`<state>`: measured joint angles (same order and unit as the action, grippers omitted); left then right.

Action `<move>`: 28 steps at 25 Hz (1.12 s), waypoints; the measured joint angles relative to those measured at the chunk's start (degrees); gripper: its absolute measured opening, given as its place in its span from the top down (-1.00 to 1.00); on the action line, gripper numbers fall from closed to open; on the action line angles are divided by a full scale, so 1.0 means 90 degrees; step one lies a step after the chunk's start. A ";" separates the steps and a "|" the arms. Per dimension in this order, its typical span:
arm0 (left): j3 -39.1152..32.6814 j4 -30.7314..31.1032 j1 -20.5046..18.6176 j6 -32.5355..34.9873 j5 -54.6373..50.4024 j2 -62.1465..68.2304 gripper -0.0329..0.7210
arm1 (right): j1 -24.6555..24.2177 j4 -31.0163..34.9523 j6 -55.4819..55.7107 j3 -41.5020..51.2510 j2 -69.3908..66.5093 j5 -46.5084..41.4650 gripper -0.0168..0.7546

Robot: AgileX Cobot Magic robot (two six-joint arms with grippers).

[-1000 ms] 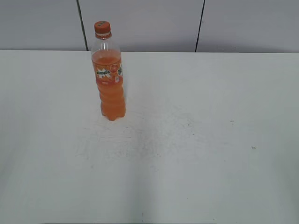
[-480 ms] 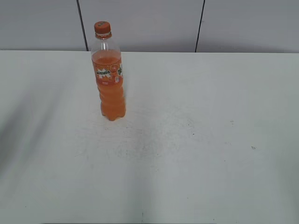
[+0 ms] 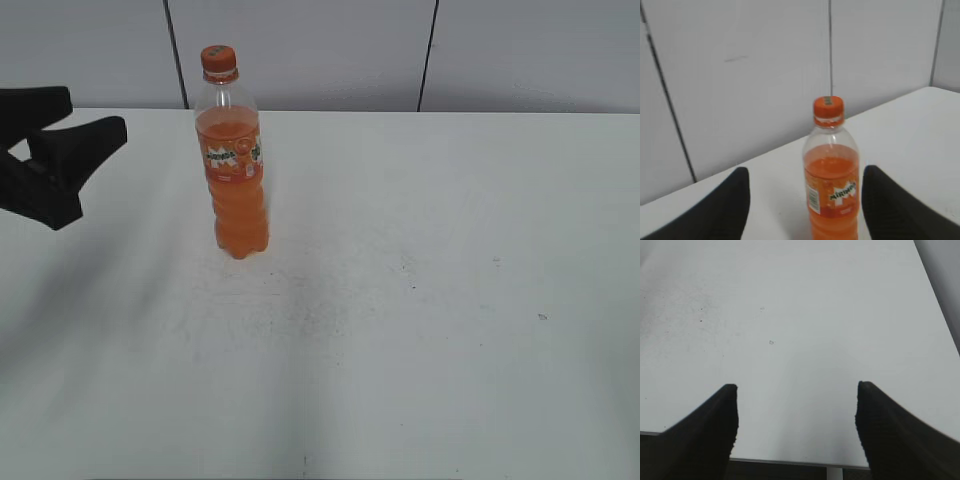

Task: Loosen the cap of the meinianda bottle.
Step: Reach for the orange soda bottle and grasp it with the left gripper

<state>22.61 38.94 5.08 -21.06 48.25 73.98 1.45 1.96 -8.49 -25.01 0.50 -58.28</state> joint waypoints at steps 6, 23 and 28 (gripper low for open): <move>0.0229 0.1054 -0.0670 -0.0102 0.0640 0.1326 -0.24 | 0.0000 0.0000 0.0000 0.0000 0.0000 0.0000 -0.48; 0.4027 0.5088 -0.1289 -0.1892 0.2292 0.4954 -0.24 | 0.0000 0.0000 0.0000 0.0000 0.0000 0.0000 -0.48; 0.4645 0.5571 -0.1178 -0.1954 0.2286 0.5296 -0.24 | 0.0000 0.0000 0.0000 0.0000 0.0000 0.0000 -0.48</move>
<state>64.42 89.07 -5.52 -38.64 68.82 121.65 1.45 1.96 -8.49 -25.01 0.50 -58.28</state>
